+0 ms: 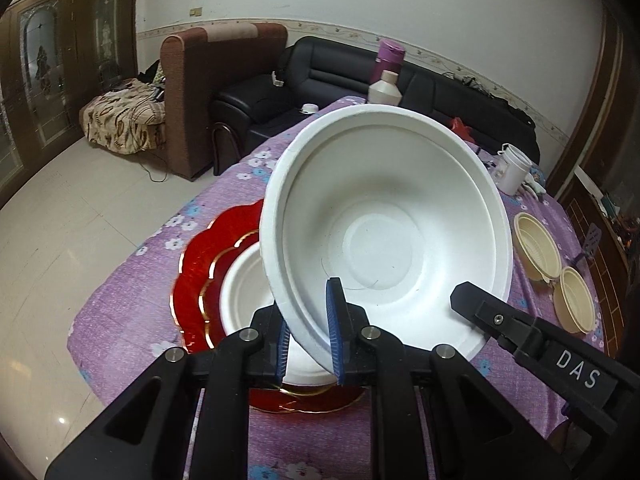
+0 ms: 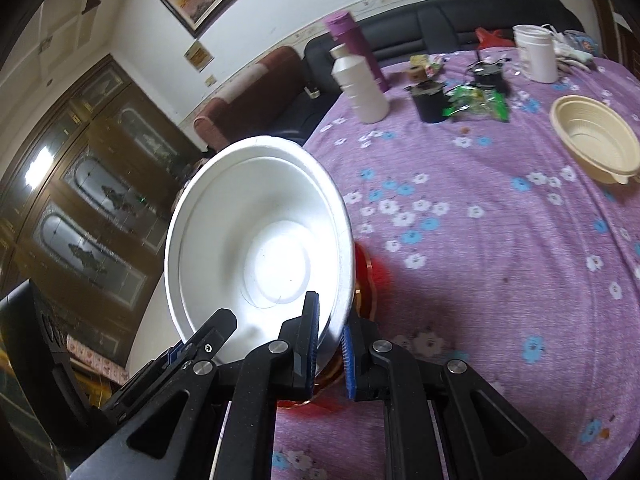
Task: Organize plates and bowls
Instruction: 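Lower the second white bowl into the first bowl on the red plates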
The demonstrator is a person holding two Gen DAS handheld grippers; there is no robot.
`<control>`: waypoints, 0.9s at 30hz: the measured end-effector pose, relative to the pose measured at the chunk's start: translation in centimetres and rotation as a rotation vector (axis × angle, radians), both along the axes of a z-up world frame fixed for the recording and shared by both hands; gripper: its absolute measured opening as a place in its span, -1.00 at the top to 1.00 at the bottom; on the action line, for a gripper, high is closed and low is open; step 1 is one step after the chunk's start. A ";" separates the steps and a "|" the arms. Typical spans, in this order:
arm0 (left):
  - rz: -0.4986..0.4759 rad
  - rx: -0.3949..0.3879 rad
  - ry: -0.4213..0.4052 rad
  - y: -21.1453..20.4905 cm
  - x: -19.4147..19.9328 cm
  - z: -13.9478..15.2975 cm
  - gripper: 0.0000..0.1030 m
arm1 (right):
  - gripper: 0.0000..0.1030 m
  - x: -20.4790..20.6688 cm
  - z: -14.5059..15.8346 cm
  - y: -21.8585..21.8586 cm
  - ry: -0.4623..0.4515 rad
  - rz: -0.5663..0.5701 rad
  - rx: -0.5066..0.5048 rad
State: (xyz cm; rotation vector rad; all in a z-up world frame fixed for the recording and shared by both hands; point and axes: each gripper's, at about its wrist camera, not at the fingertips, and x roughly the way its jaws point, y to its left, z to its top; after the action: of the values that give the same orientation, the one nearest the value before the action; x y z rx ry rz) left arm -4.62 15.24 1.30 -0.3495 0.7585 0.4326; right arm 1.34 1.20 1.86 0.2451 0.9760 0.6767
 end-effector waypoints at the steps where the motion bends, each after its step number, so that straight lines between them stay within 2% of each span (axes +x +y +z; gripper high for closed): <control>1: 0.010 -0.001 0.003 0.3 0.0 -0.1 0.71 | 0.81 0.1 -0.1 0.3 0.001 0.006 -0.001; 13: 0.060 -0.033 0.051 2.6 -0.9 -1.9 0.70 | 0.81 0.7 -2.3 3.7 0.058 0.077 -0.035; 27: 0.067 -0.070 0.105 3.6 -0.7 -3.9 0.69 | 0.81 0.9 -4.2 5.0 0.115 0.097 -0.064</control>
State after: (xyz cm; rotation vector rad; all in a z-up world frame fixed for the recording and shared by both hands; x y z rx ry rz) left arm -5.31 18.85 -2.61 -0.4212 0.8677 0.4913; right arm 2.23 6.25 -2.33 0.1828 1.1230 0.7252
